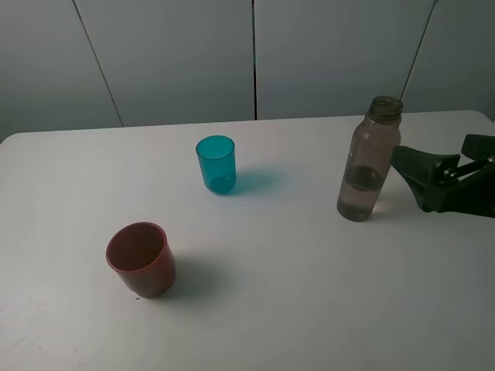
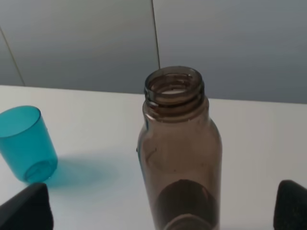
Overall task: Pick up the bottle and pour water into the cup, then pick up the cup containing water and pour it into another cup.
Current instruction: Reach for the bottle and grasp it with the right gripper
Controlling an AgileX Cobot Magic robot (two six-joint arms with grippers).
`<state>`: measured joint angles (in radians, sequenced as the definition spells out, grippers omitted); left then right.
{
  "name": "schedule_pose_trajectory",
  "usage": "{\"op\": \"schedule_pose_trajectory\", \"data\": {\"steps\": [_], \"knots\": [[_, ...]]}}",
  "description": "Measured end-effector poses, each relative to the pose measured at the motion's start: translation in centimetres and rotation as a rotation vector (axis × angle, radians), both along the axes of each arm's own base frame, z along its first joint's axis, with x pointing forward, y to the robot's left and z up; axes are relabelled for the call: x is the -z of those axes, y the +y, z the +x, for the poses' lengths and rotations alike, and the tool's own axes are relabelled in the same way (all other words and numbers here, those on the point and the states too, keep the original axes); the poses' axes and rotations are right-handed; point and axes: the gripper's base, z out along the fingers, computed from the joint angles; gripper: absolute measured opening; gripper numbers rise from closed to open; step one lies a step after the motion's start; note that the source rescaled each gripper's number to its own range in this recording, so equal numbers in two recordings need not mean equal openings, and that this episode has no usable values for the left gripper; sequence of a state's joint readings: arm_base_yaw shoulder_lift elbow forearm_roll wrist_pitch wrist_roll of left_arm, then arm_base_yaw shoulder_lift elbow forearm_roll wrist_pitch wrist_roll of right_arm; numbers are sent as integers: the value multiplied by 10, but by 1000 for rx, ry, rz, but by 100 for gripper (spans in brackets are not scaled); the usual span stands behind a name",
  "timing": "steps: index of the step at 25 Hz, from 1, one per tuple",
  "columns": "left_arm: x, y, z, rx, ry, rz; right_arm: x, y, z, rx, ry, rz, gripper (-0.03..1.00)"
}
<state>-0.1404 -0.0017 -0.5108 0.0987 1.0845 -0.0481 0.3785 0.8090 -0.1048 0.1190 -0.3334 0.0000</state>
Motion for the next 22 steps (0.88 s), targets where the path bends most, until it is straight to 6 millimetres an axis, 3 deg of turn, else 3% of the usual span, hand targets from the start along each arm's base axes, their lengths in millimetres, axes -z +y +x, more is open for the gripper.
{"op": "schedule_pose_trajectory", "data": {"steps": [5, 10, 22], "knots": [[0, 0, 0, 0, 0, 0, 6, 0, 1, 5, -47, 28, 100], [0, 0, 0, 0, 0, 0, 15, 4, 15, 25, -52, 54, 100], [0, 0, 0, 0, 0, 0, 46, 13, 30, 11, 63, 42, 100]]}}
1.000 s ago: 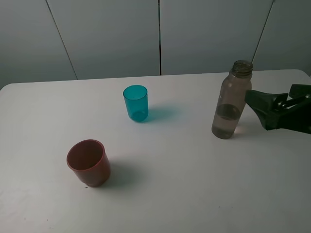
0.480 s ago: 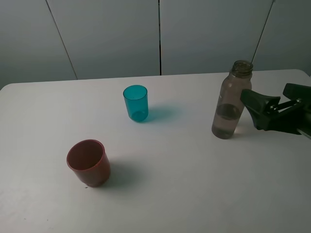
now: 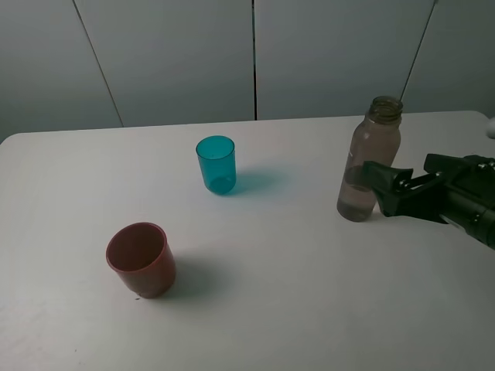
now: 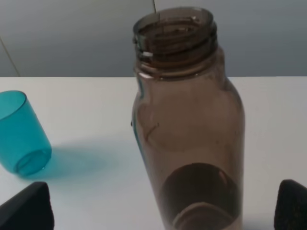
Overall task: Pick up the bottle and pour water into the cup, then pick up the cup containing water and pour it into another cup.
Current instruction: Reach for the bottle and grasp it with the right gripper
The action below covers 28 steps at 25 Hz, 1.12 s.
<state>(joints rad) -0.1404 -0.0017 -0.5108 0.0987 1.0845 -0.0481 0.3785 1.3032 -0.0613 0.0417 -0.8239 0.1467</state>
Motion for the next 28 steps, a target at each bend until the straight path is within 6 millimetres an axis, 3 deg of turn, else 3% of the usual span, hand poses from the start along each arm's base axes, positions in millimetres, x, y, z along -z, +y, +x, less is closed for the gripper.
{"op": "schedule_pose_trajectory", "data": {"steps": [7, 13, 28], "knots": [[0, 0, 0, 0, 0, 0, 16, 0, 4, -6, 58, -92, 100], [0, 0, 0, 0, 0, 0, 24, 0, 12, 15, 4, -110, 100], [0, 0, 0, 0, 0, 0, 34, 13, 57, 72, -40, -96, 100]]}}
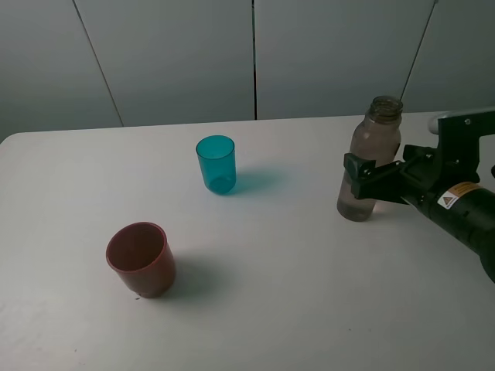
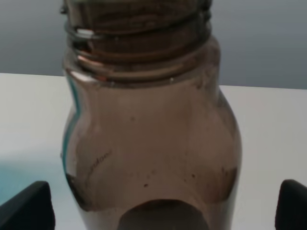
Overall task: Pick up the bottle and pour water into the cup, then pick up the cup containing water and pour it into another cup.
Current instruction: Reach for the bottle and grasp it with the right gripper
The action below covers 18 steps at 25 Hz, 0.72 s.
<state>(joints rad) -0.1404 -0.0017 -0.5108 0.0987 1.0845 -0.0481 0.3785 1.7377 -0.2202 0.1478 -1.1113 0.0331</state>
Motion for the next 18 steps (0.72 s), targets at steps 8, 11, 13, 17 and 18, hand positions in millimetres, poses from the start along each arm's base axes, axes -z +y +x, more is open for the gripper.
{"op": "schedule_pose_trajectory", "data": {"steps": [8, 11, 13, 17, 18], "knots": [[0, 0, 0, 1, 0, 2, 13, 7, 17, -2, -19, 4, 100], [0, 0, 0, 1, 0, 2, 23, 7, 18, 5, 12, 11, 100], [0, 0, 0, 1, 0, 2, 29, 8, 21, 5, 29, 8, 100], [0, 0, 0, 1, 0, 2, 34, 11, 26, 0, 35, 6, 100], [0, 0, 0, 1, 0, 2, 34, 12, 27, -2, 33, 7, 100]]}}
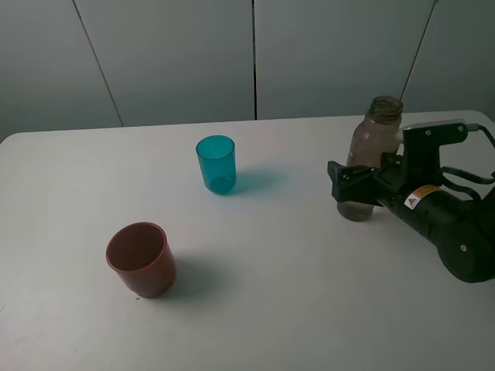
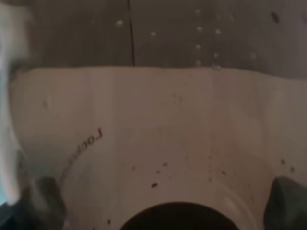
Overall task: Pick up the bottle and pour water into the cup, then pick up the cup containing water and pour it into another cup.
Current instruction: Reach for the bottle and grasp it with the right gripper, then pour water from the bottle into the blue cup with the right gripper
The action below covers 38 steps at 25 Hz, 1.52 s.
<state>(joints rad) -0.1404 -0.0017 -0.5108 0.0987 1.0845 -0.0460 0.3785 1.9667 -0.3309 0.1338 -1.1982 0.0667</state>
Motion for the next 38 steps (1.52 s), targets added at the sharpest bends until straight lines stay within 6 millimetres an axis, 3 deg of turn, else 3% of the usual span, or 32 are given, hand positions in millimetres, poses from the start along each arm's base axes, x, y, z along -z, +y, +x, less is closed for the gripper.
{"op": "schedule_pose_trajectory", "data": {"steps": [11, 12, 13, 15, 38], "knots": [[0, 0, 0, 0, 0, 0, -6, 6, 12, -10, -51, 19, 100], [0, 0, 0, 0, 0, 0, -6, 6, 12, -10, -51, 19, 94], [0, 0, 0, 0, 0, 0, -6, 6, 12, -10, -51, 19, 72], [0, 0, 0, 0, 0, 0, -6, 6, 13, -7, -52, 17, 2], [0, 0, 0, 0, 0, 0, -6, 6, 12, -22, -55, 4, 0]]}}
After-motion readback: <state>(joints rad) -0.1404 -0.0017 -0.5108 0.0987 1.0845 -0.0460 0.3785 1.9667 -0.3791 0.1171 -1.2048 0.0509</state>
